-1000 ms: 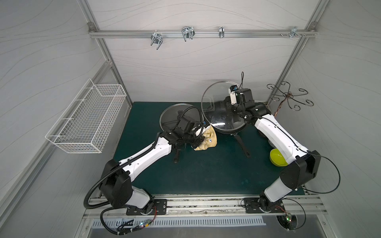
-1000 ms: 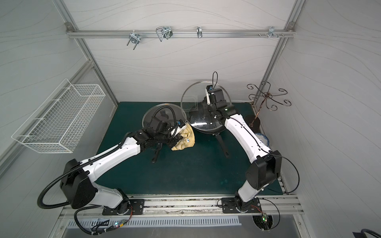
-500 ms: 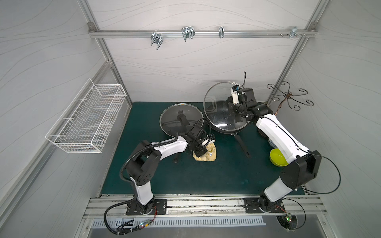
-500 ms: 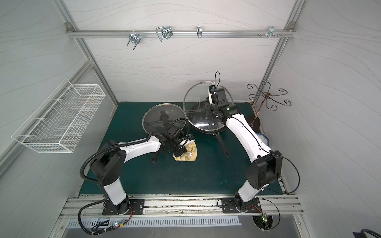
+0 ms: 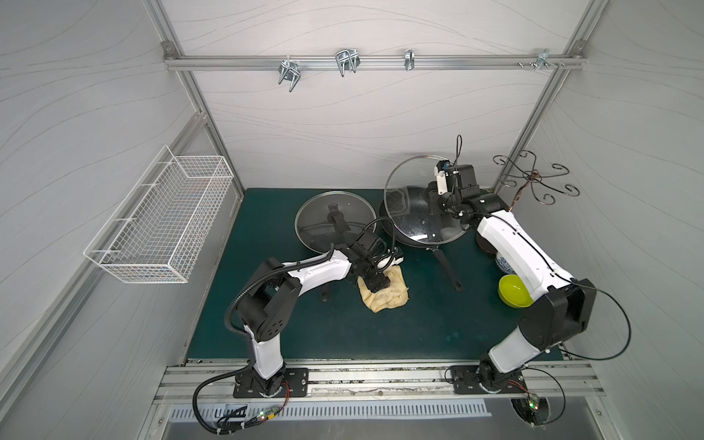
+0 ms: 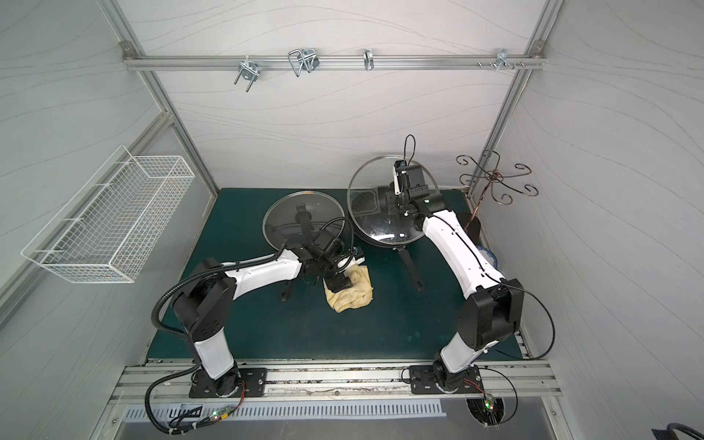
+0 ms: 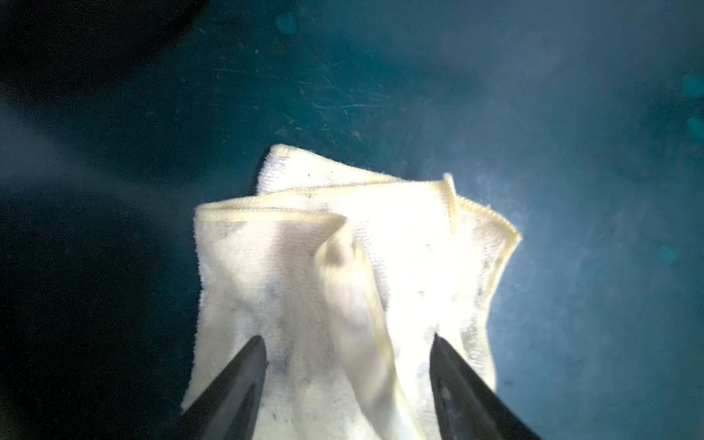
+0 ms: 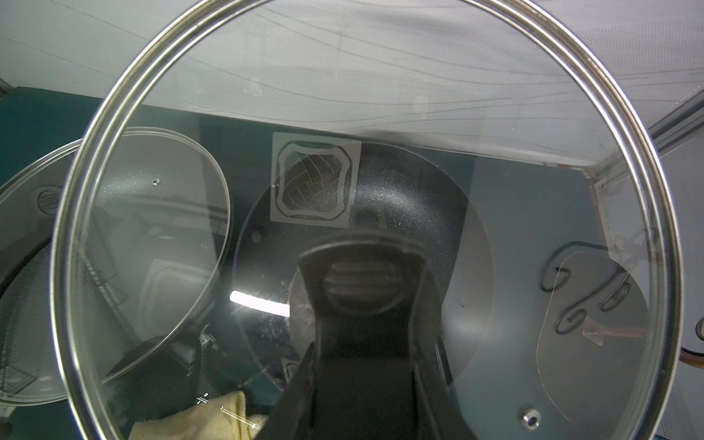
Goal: Wipe the pot lid with a cloth
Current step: Place the cleaning item at the center of the board, then place the pot lid on the cooking pot.
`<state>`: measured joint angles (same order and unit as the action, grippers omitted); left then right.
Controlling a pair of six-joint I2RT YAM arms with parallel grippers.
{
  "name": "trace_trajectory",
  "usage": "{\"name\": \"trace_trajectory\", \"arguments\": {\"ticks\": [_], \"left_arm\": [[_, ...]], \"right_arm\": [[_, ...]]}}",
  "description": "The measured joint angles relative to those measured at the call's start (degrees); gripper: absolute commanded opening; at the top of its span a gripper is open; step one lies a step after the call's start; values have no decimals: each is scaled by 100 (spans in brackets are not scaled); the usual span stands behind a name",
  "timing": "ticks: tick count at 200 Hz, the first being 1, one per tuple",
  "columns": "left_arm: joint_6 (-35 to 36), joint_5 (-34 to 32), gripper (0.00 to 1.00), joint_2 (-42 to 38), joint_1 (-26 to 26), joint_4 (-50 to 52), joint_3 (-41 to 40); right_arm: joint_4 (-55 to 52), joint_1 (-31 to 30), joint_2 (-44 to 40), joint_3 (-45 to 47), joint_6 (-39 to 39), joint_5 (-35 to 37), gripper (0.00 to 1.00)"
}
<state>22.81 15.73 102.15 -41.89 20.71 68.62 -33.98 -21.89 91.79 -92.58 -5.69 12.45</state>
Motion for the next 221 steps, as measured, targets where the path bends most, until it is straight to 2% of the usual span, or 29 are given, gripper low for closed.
{"name": "trace_trajectory", "arguments": {"ticks": [23, 29, 74, 125, 169, 221], "left_arm": [[-197, 190, 98, -483, 0, -37, -17], [-256, 227, 99, -623, 0, -68, -42], [-767, 361, 100, -1731, 28, -660, -741], [-1362, 400, 100, -2470, 212, -999, -1137], [-1849, 310, 100, -3134, 675, -1176, -1333], [-1904, 223, 100, -3488, 1180, -1156, -1388]], "right_arm": [[-192, 63, 116, -127, -50, -59, 0], [-219, 66, 175, -173, -55, -70, 0], [-396, 79, 940, -673, -96, -192, 0], [-656, 81, 1965, -1381, -26, -356, 0], [-857, 81, 2754, -2151, -9, -422, 0], [-1121, 103, 3235, -2612, 116, -446, 0]]}}
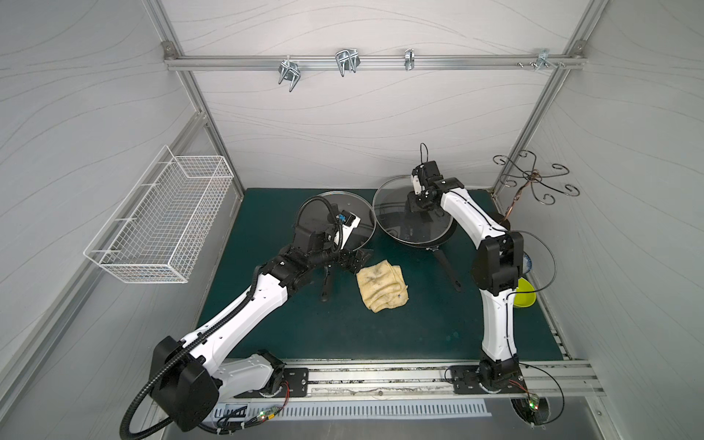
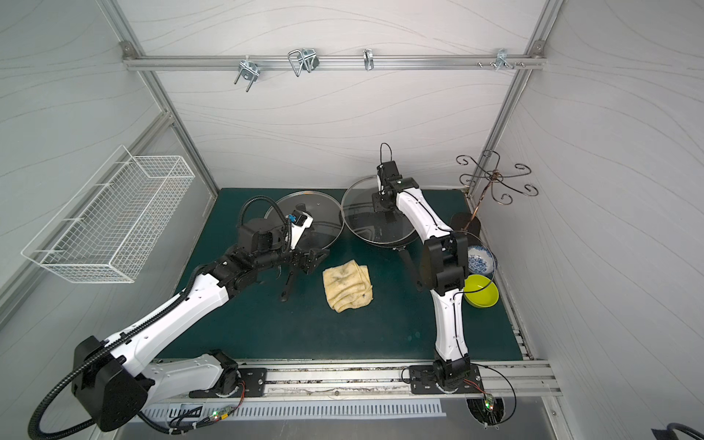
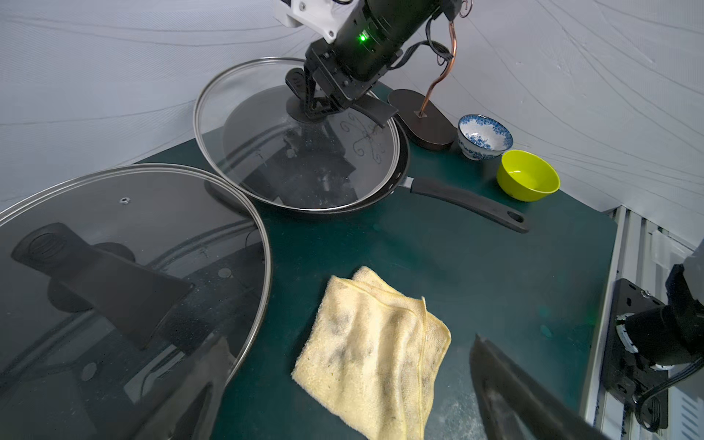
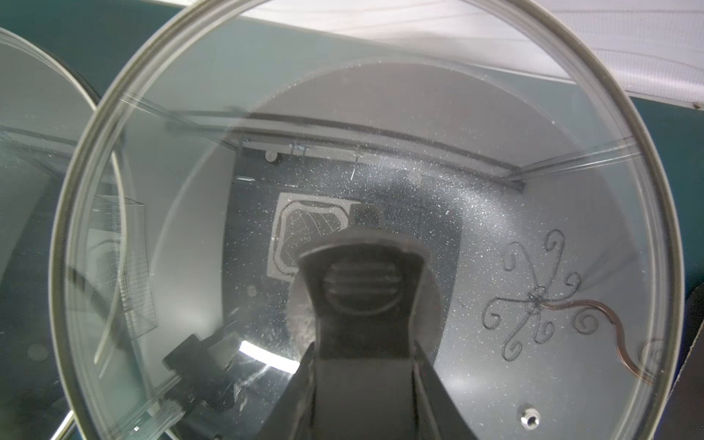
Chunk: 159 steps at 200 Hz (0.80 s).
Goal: Wipe the pot lid with a cloth
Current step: Place the pot lid on the cooking pot.
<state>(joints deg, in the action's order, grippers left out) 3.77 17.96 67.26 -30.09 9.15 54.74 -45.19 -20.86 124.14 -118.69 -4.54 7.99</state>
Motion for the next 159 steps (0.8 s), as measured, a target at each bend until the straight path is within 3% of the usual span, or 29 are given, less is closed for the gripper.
{"name": "trace_trajectory", "arguments": {"ticks": [55, 159], "left_arm": [[-466, 227, 100, -166, 702, -186, -345], [-444, 374, 100, -160, 752, -221, -345]], "right_arm": [[-133, 111, 164, -120, 2, -52, 0], [-396, 203, 256, -212, 157, -166, 0]]}}
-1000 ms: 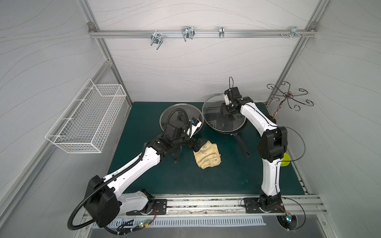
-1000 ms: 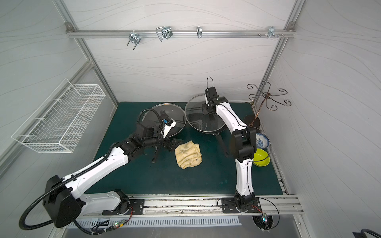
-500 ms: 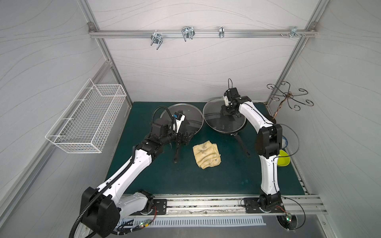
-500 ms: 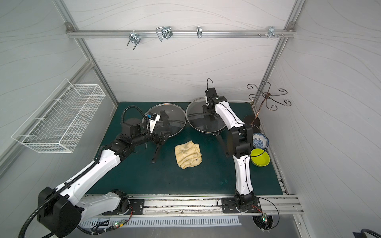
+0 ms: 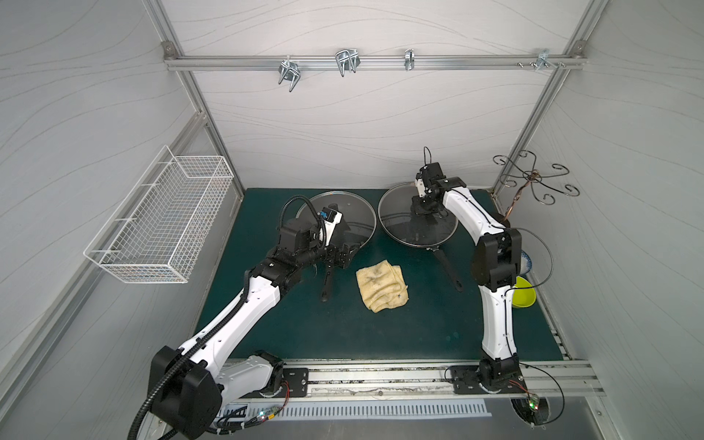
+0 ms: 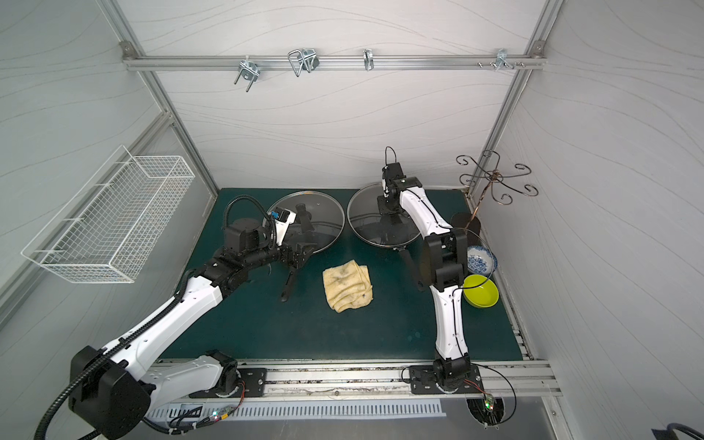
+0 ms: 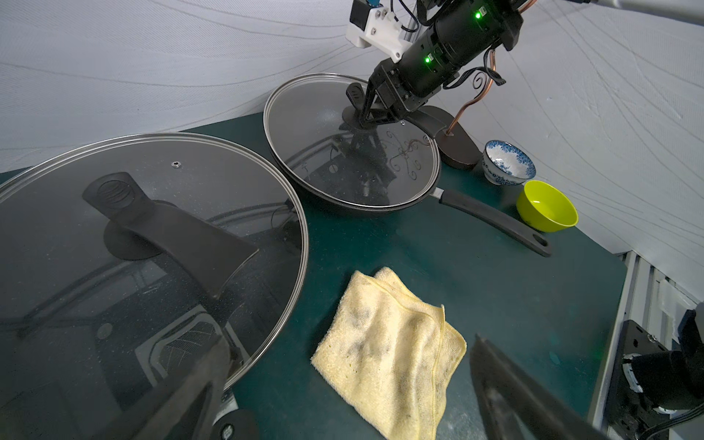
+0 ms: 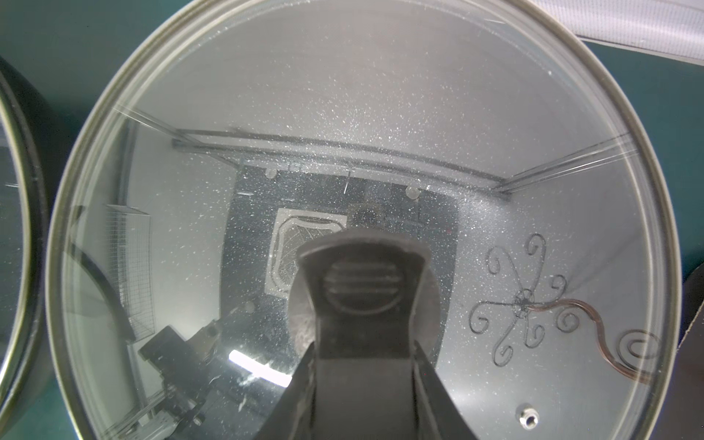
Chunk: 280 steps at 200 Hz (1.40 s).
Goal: Wipe the pot lid with a cloth
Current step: Place the pot lid on the cooking pot.
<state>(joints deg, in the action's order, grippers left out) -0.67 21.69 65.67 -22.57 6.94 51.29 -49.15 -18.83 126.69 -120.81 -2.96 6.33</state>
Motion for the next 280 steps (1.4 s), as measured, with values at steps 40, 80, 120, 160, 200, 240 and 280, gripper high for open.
{"name": "trace_trajectory", "arguments": {"ticks": [40, 80, 120, 160, 200, 240, 280], "left_arm": [[48, -2, 100, 61, 13, 2, 0], [90, -2, 100, 146, 20, 2, 0], [101, -31, 100, 197, 22, 2, 0], [7, -297, 100, 223, 52, 15, 66], [-140, -944, 100, 234, 57, 61, 262], [-306, -1473, 100, 284, 57, 396, 621], [-885, -2092, 100, 542, 57, 798, 1082]], "right_arm": [[-192, 0, 0, -31, -17, -133, 0], [-205, 11, 0, -31, -13, -186, 0], [-330, 52, 125, -243, -17, -203, 29], [-284, 55, 74, -210, -24, -332, 59], [-109, 55, -400, 319, -33, -507, 80], [238, 55, -1285, 981, -42, -579, 90], [807, 4, -2343, 1919, -15, -739, 96]]}}
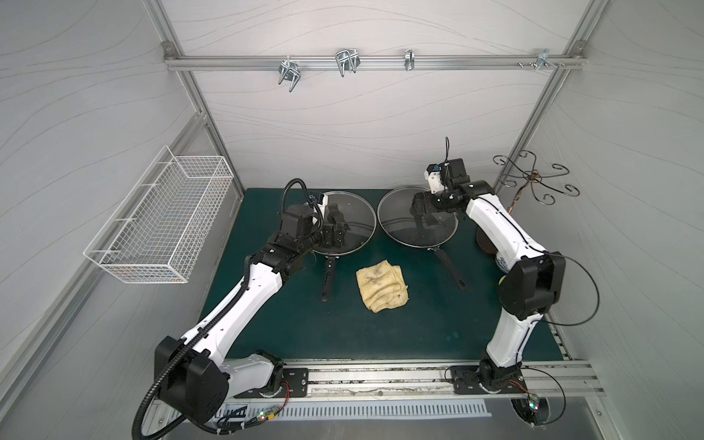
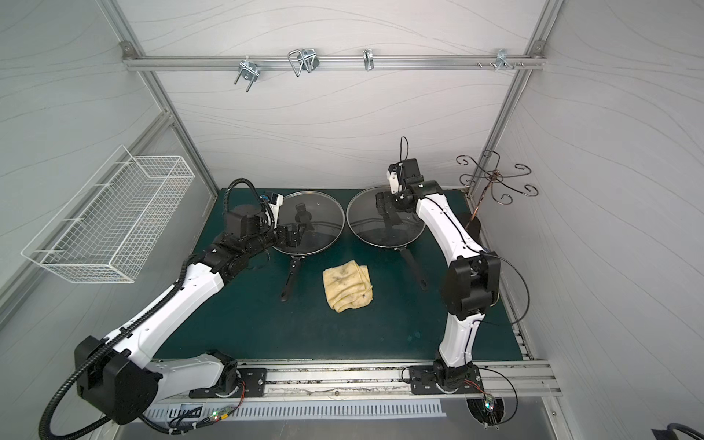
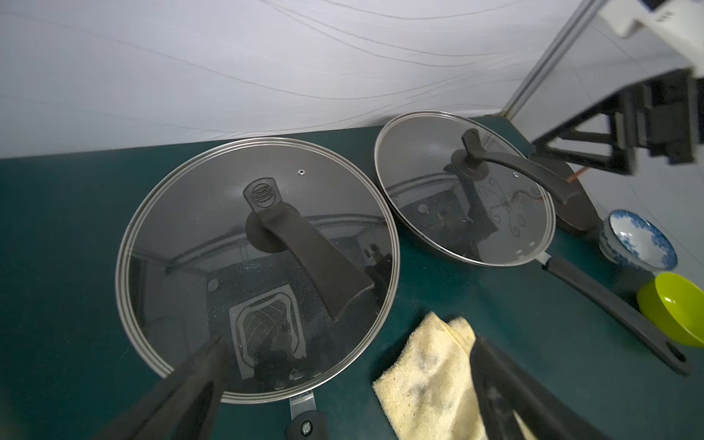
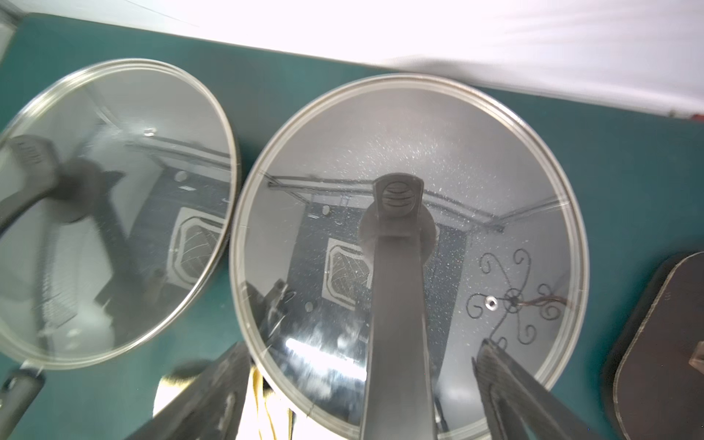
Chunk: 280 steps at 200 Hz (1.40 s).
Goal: Wipe the pot lid with a cloth
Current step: Place the pot lid on the cooking pot, then pick up the pot lid from the cooking pot.
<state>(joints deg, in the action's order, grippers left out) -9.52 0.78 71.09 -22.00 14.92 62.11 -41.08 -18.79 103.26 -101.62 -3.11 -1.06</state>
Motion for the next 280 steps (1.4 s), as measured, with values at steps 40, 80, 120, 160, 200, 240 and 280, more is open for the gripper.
{"name": "trace_trajectory", "arguments": {"ticks": [40, 80, 120, 160, 200, 240, 280], "left_arm": [[-601, -691, 96, 570, 22, 557, 680], [-1130, -1379, 93, 1604, 37, 1499, 1921], [-1558, -1637, 92, 2793, 59, 2538, 3344], [-1768, -1714, 86, 3877, 59, 3287, 4511], [-1897, -1814, 78, 4603, 59, 3722, 5307], [-2059, -1880, 67, 5021, 59, 3899, 5661], [-2133, -1882, 58, 5340, 59, 3915, 5816]], "right_arm": [[597, -356, -861, 1008, 251, -74, 98], [1209, -1132, -1554, 1978, 597, -142, 99], [1532, -1628, -1897, 2511, 682, -155, 99], [1604, -1733, -2170, 2839, 723, -96, 99], [1582, -1731, -2444, 2889, 809, 20, 99], [1567, -1731, -2520, 2896, 855, 90, 99], [1552, -1731, -2520, 2896, 870, 101, 99]]}}
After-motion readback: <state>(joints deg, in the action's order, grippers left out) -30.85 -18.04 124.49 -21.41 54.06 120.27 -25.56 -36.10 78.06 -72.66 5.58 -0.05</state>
